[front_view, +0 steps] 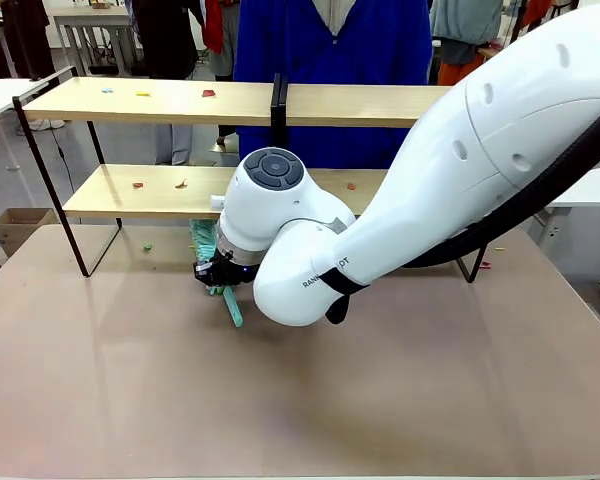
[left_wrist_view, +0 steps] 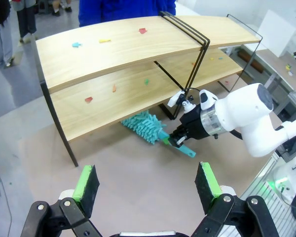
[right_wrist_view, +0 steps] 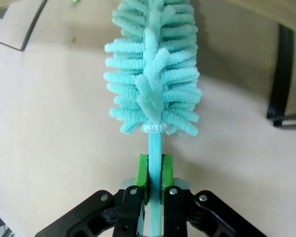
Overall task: Clean the shelves.
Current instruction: Clean a randomly selected level of the Shelf with the Duster.
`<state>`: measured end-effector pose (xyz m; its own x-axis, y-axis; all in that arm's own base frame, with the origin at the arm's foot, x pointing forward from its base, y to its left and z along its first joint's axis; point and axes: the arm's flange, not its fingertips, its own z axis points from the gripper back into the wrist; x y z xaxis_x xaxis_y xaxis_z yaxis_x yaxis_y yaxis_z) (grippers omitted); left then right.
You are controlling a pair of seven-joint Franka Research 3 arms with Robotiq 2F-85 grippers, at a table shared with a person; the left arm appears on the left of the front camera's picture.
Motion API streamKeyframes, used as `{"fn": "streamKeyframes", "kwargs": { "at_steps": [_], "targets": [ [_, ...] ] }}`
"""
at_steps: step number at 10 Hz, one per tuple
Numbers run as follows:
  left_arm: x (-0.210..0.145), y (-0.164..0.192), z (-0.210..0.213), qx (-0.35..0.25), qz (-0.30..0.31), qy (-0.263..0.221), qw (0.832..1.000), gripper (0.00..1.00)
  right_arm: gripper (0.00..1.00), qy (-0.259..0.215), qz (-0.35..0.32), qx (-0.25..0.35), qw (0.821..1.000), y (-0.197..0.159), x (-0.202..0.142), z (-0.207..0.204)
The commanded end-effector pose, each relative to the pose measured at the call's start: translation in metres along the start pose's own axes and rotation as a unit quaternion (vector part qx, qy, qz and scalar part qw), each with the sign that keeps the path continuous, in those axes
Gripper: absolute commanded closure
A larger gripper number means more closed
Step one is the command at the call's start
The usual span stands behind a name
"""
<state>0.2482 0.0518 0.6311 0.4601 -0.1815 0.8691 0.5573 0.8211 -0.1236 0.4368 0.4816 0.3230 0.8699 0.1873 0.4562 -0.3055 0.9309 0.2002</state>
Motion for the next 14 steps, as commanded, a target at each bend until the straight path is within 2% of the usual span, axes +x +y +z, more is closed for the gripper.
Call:
{"fn": "streamKeyframes", "kwargs": {
  "at_steps": [1,3,4,6,10,12,14],
  "targets": [
    [0.000,0.000,-0.001,-0.001,0.002,0.000,1.000,0.00,1.00,-0.001,0.039,0.022,0.999,0.018,0.024,-0.013],
    [0.000,0.000,-0.001,-0.001,0.002,0.000,1.000,0.00,1.00,0.004,0.075,0.036,0.997,0.035,0.044,-0.025],
    [0.000,0.000,-0.001,-0.001,0.002,0.000,1.000,0.00,1.00,0.024,0.098,0.044,0.994,0.041,0.050,-0.030],
    [0.000,0.000,-0.001,-0.001,0.002,0.000,1.000,0.00,1.00,0.042,0.135,0.074,0.987,0.046,0.052,-0.031],
    [0.000,0.000,-0.001,-0.001,0.002,0.000,1.000,0.00,1.00,0.086,0.178,0.148,0.969,0.035,0.043,-0.016],
    [0.000,0.000,-0.001,-0.001,0.002,0.000,1.000,0.00,1.00,0.122,0.212,0.160,0.956,0.026,0.035,-0.008],
    [0.000,0.000,-0.001,-0.001,0.002,0.000,1.000,0.00,1.00,0.165,0.240,0.136,0.947,0.007,0.024,0.011]
  ]
}}
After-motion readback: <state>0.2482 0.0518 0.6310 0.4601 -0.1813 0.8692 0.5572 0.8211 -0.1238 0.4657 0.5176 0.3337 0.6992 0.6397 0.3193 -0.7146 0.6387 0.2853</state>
